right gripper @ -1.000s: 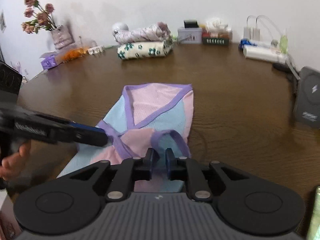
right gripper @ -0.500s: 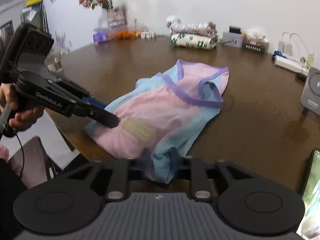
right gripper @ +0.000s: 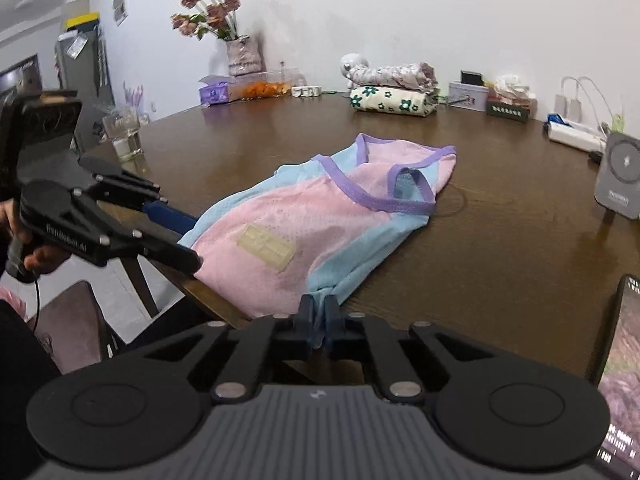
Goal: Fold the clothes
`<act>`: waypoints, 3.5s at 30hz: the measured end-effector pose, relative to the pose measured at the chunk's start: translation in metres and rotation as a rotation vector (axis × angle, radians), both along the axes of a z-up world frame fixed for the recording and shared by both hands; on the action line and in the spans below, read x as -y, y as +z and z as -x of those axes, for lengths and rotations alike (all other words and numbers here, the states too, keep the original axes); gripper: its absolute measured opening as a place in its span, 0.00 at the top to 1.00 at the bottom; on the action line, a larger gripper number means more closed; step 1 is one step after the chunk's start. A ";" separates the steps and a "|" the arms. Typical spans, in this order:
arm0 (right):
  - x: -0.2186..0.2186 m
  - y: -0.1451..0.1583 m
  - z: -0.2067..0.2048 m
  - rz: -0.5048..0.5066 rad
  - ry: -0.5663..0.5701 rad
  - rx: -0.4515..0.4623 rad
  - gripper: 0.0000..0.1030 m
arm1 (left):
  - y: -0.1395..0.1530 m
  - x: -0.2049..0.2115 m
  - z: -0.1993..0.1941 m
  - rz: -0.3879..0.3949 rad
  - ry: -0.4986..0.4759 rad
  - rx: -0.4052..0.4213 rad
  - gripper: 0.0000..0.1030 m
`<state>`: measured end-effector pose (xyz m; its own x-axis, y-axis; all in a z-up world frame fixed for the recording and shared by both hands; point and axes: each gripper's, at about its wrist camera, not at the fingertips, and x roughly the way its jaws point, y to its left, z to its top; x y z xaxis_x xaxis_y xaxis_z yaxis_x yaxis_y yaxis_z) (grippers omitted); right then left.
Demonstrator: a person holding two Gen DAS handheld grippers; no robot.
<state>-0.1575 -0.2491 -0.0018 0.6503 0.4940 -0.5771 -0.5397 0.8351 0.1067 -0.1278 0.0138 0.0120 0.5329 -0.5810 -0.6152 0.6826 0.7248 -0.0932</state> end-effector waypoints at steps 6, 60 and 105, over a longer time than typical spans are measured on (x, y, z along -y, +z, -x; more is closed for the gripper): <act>0.000 0.003 0.010 0.009 0.008 0.027 0.80 | 0.002 -0.004 -0.002 0.002 -0.025 -0.002 0.85; -0.011 0.031 -0.145 -0.104 -0.375 0.032 0.90 | 0.010 -0.018 -0.190 0.239 0.303 -0.221 0.68; -0.024 0.022 -0.091 -0.124 -0.405 0.003 0.84 | -0.013 -0.024 -0.147 0.357 0.200 -0.417 0.93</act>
<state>-0.0667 -0.2255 0.0202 0.8077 0.2637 -0.5273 -0.1705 0.9607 0.2192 0.0188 0.0375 -0.0013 0.4079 -0.7039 -0.5814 0.3891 0.7101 -0.5868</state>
